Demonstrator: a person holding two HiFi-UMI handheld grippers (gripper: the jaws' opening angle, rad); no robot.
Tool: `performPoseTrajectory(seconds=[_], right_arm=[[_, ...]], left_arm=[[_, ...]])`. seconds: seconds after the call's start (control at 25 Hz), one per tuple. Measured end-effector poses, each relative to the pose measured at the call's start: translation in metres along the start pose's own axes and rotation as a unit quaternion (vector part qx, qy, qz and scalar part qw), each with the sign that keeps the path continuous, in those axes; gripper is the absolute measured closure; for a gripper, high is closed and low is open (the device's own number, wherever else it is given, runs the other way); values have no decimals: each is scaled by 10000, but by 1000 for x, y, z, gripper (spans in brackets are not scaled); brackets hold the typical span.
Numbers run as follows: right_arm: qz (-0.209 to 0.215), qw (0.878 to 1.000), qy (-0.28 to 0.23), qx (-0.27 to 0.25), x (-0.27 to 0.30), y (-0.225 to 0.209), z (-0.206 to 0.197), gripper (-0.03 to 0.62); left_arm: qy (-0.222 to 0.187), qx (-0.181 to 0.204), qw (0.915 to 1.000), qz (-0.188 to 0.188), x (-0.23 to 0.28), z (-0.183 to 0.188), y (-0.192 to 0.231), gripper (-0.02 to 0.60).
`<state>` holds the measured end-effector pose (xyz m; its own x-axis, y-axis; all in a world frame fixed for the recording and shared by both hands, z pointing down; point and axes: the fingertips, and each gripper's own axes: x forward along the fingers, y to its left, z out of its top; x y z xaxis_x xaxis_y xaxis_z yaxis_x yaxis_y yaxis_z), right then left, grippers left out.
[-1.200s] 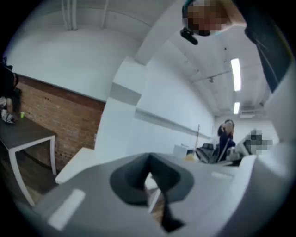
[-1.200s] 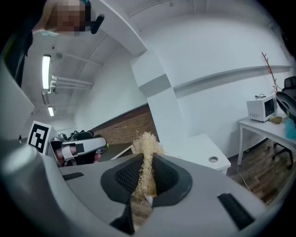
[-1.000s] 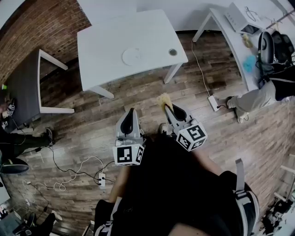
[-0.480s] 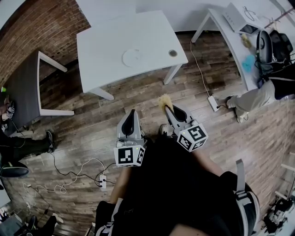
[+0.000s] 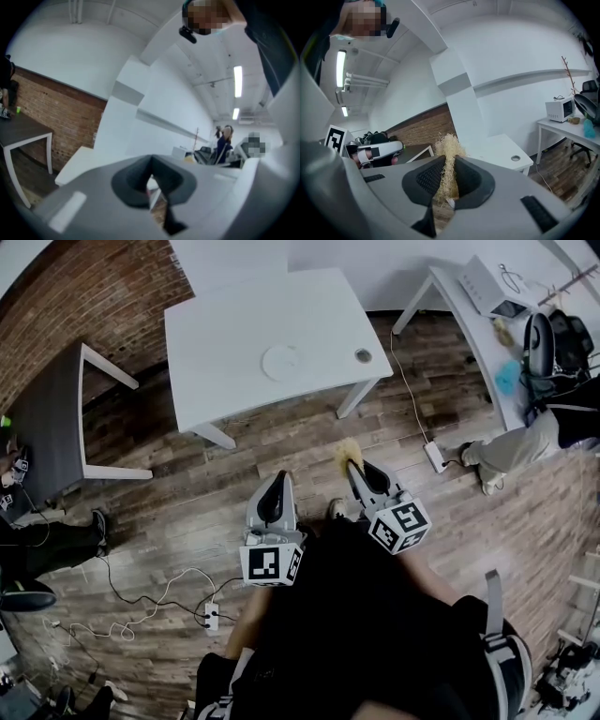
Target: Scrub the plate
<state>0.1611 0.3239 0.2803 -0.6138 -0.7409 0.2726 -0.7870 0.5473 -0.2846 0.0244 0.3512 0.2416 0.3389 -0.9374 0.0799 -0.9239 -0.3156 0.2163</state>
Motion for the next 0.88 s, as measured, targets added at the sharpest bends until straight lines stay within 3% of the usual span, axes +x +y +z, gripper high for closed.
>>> performPoseTrajectory(seconds=[0.44,0.88], right_arm=[[-255,9997,64,22,17,21,-9,546],[-135,9998,38,127,68,-14,5,546]], left_arm=[[124,-78,9995,-272,-2,-6,28,578],[336,-21,9993,-165,49,-9,48,578]])
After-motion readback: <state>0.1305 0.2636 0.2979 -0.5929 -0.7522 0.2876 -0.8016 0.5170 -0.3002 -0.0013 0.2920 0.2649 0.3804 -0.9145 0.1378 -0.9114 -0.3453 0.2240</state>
